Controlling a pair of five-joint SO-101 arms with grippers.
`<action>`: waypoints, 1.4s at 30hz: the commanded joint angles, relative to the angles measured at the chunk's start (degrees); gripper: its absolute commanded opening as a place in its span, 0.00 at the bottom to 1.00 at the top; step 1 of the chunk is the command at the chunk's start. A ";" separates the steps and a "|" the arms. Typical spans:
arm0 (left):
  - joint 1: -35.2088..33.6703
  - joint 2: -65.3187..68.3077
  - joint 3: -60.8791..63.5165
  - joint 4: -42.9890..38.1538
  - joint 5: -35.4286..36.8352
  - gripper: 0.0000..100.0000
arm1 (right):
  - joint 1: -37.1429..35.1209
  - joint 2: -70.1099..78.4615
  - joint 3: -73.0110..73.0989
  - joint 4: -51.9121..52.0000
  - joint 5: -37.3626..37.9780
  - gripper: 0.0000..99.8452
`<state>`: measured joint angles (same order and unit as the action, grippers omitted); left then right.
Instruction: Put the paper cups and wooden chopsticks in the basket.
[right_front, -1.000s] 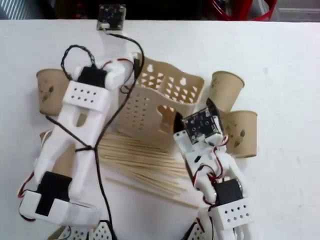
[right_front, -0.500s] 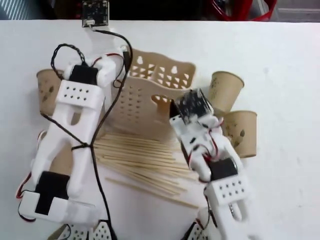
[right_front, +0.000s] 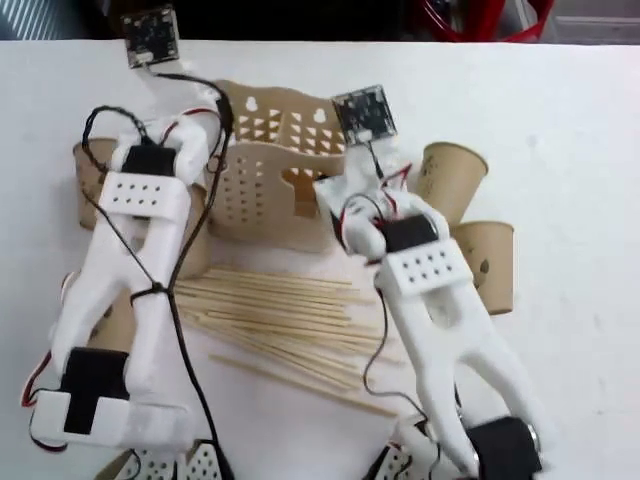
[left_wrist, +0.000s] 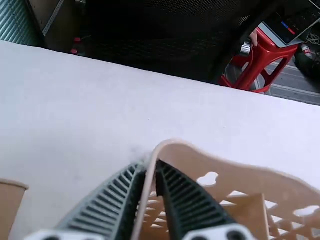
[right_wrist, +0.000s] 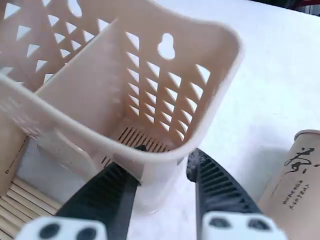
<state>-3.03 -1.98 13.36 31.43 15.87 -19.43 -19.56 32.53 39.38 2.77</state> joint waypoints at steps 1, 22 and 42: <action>-3.47 -0.66 2.46 -3.52 -0.09 0.02 | -0.04 3.47 -4.92 1.89 -0.79 0.13; -2.33 -0.31 6.33 -2.02 -1.67 0.02 | -7.25 -10.07 8.00 5.85 0.18 0.27; 2.86 -0.75 -5.63 16.00 -4.57 0.17 | 7.60 -33.19 9.49 25.71 15.38 0.27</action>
<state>-1.63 -2.24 13.89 40.04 12.35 -15.82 -53.58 47.91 61.01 14.37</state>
